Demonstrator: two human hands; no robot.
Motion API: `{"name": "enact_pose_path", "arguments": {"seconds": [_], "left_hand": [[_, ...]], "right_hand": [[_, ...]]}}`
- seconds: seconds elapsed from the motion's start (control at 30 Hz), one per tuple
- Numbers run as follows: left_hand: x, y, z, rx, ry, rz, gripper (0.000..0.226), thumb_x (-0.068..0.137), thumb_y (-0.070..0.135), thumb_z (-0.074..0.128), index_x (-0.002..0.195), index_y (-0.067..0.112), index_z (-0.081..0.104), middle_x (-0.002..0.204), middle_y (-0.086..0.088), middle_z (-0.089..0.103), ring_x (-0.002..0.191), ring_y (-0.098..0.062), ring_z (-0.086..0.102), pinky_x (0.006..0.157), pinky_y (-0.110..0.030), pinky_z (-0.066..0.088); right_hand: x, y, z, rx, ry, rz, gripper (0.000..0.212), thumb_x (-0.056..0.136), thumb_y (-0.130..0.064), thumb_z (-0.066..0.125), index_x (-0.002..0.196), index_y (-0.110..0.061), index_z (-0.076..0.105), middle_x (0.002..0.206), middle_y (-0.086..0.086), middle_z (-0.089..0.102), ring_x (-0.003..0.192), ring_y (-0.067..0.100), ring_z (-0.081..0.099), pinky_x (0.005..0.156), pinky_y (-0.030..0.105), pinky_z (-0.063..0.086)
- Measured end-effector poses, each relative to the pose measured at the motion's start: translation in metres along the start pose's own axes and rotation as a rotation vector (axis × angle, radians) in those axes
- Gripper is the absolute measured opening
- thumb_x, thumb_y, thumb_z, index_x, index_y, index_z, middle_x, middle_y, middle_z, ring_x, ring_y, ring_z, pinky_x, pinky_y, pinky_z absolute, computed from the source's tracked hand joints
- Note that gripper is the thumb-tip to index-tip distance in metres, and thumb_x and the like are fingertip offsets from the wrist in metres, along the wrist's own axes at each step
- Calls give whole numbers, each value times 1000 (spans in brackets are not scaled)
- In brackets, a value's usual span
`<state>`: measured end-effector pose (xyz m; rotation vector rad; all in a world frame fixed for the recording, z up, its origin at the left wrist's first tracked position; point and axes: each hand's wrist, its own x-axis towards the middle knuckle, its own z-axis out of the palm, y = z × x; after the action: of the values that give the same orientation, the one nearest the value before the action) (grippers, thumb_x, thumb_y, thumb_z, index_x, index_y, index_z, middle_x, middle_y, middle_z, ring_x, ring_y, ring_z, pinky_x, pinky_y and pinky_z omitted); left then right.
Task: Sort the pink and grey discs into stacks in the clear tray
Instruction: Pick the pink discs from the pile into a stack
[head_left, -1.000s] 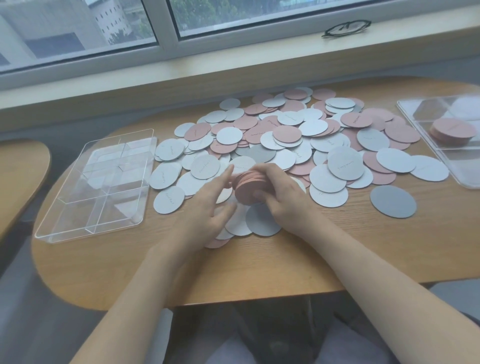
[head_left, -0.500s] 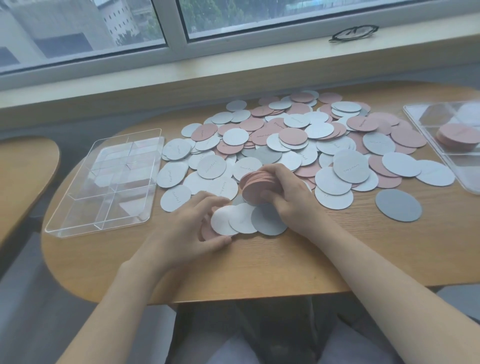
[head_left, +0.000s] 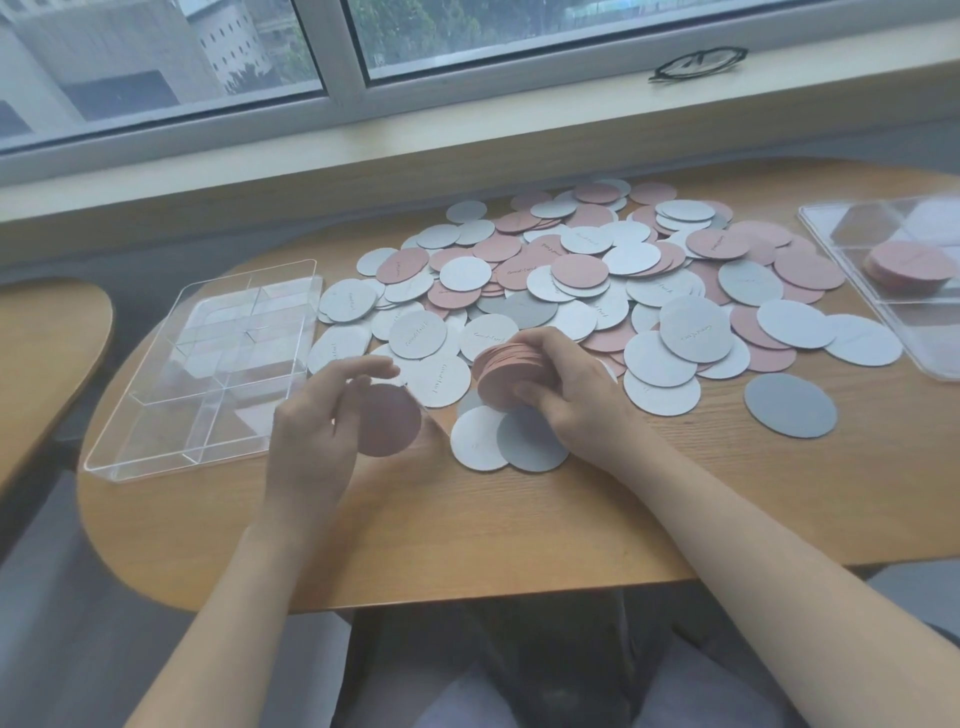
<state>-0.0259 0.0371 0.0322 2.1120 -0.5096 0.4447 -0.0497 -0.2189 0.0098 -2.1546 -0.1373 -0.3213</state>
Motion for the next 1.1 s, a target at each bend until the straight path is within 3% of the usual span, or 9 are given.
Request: {"name": "enact_pose_path", "arguments": {"seconds": [0.13,0.37,0.6,0.87,1.0,1.1], "left_hand": [[5,10,12,-106,132,-66,31,101,0,49,111,21,70,111,8,73,113,-15,65,92,-31,51],[9,33,55,-101,92,67,21,98,-2,54,105,13,67,105,2,69,99,-18,67,83,-25,50],[15,38,77,-55,167,85,14,97,0,58,102,10,66,99,2,66,88,-19,63,79,-21,45],[14,30,84,39,145,98,14,98,4,59,109,10,64,104,-1,54,89,-16,57,81,-19,44],[13,27,82,3,85,43,14,101,14,58,115,14,60,107,0,51,90,-11,54,83,-21,45],[12,22,80,102,48,87,21,103,26,52,119,13,59,108,1,50,94,-15,50,86,-26,42]], "right_hand": [[0,0,1,-3,12,-9,44,89,-11,68,130,-16,53,123,-6,60,106,3,50,86,0,31],[0,0,1,1,27,-34,49,86,-8,69,132,-14,55,123,-4,62,109,4,52,89,1,32],[-1,0,0,54,112,-70,46,89,-21,65,133,-15,55,126,-5,62,115,8,56,97,19,42],[-2,-5,4,10,15,-81,59,83,-27,78,136,-16,52,122,-4,59,108,3,50,88,1,32],[-3,-2,6,-58,50,-136,60,82,-14,76,136,-14,51,124,-1,59,111,7,51,90,1,32],[-4,-1,5,-76,125,-209,56,84,-6,68,137,-10,51,120,1,58,112,14,54,94,15,40]]}}
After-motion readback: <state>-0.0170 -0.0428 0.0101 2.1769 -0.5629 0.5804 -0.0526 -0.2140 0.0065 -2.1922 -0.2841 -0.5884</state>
